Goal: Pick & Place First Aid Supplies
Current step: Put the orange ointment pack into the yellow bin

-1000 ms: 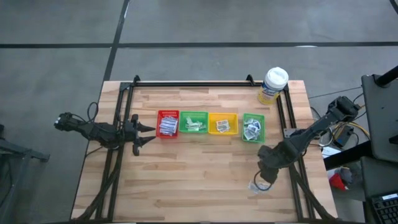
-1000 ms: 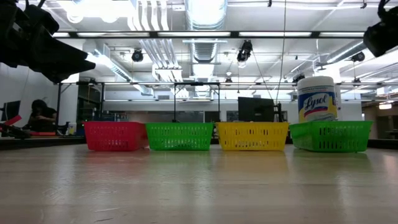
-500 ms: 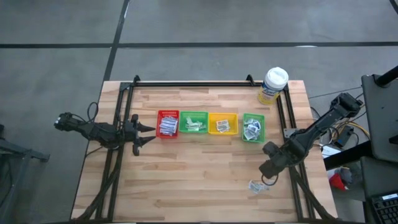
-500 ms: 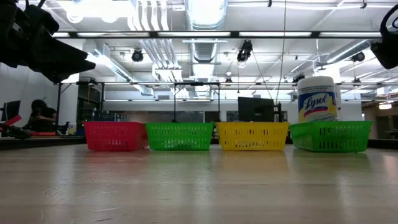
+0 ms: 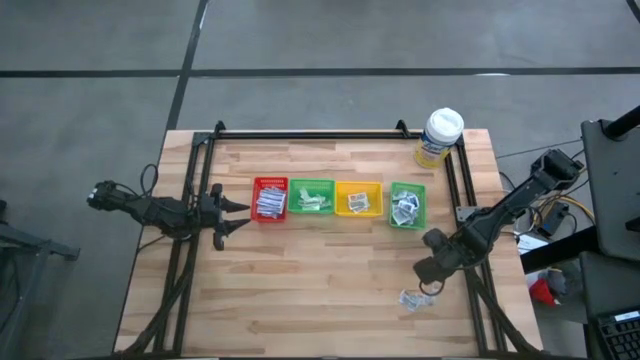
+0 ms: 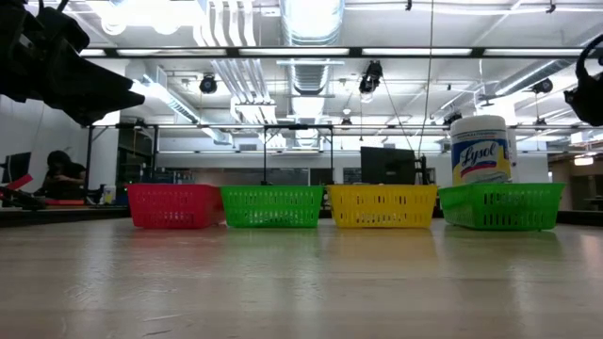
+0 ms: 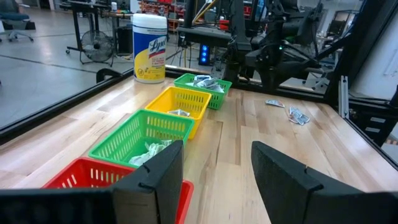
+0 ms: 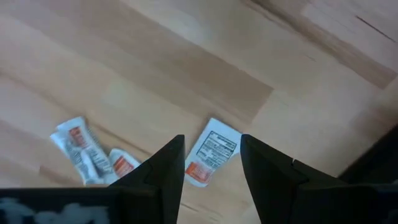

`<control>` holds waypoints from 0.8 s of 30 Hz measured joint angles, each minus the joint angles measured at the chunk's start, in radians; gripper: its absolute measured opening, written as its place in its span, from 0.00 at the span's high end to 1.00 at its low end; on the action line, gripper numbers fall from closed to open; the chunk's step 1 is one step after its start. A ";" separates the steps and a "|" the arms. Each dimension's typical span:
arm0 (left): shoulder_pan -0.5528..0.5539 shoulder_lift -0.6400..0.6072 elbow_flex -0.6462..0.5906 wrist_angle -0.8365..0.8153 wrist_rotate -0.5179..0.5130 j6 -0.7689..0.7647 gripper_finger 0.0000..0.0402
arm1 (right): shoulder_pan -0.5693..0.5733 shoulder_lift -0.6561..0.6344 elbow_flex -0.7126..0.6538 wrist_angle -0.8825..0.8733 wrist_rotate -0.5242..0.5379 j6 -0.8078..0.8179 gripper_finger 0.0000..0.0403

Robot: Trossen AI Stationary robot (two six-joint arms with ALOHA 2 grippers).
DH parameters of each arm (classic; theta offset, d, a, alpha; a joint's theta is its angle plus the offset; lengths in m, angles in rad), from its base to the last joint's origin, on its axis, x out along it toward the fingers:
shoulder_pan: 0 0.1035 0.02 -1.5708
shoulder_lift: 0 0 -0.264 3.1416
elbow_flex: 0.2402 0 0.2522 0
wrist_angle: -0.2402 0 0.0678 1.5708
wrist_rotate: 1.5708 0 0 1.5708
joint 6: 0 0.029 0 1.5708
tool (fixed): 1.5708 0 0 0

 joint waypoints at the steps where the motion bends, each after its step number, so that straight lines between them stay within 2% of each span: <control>1: 0.000 0.000 0.000 0.000 0.000 0.000 0.53 | 0.000 0.000 -0.005 0.002 0.000 0.017 0.62; 13: 0.000 0.000 0.000 0.000 0.000 0.000 0.53 | 0.000 0.001 -0.094 0.175 -0.009 0.120 0.61; 24: 0.000 0.000 0.000 0.000 0.000 0.000 0.53 | 0.000 0.001 -0.122 0.204 -0.064 0.184 0.64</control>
